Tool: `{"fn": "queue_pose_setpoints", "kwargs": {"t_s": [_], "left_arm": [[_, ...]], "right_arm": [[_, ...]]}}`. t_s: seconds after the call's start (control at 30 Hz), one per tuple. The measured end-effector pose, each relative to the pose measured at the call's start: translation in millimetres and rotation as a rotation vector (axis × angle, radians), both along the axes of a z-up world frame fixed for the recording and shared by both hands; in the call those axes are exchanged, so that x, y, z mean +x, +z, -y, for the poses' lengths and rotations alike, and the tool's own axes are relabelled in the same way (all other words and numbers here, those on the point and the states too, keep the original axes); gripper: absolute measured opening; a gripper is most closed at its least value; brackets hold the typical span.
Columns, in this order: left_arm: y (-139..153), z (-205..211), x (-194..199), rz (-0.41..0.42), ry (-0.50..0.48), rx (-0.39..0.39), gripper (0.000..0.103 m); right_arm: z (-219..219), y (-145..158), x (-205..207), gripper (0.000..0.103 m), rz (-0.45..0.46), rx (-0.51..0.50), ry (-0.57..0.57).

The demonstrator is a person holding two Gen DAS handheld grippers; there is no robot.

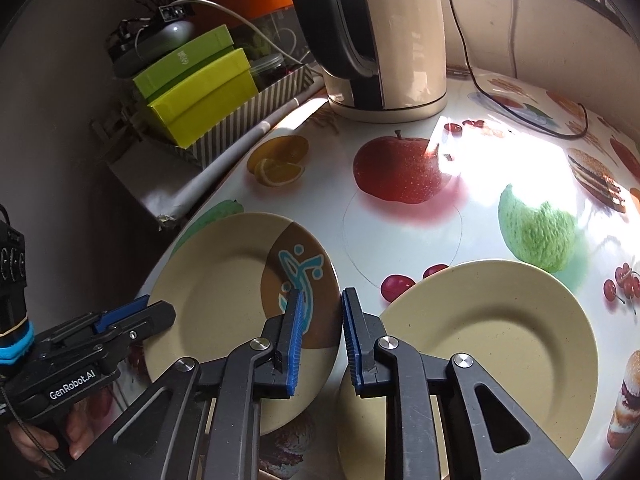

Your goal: Organize plates and bowls

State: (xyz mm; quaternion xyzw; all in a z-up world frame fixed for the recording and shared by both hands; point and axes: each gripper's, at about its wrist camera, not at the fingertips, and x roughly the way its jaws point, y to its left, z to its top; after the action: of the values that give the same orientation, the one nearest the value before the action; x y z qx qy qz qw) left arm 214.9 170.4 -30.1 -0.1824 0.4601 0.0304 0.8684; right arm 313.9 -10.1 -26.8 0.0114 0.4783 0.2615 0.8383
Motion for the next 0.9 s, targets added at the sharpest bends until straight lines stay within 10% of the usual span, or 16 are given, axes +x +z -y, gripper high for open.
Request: {"fn": "queue_pose_setpoints", "kwargs": {"t_s": [0.9], "left_arm": [[7,3,-3,0.002,-0.001,0.006,0.026]], "right_arm": [[5,10,-7,0.018,-0.003,0.041,-0.048]]}}
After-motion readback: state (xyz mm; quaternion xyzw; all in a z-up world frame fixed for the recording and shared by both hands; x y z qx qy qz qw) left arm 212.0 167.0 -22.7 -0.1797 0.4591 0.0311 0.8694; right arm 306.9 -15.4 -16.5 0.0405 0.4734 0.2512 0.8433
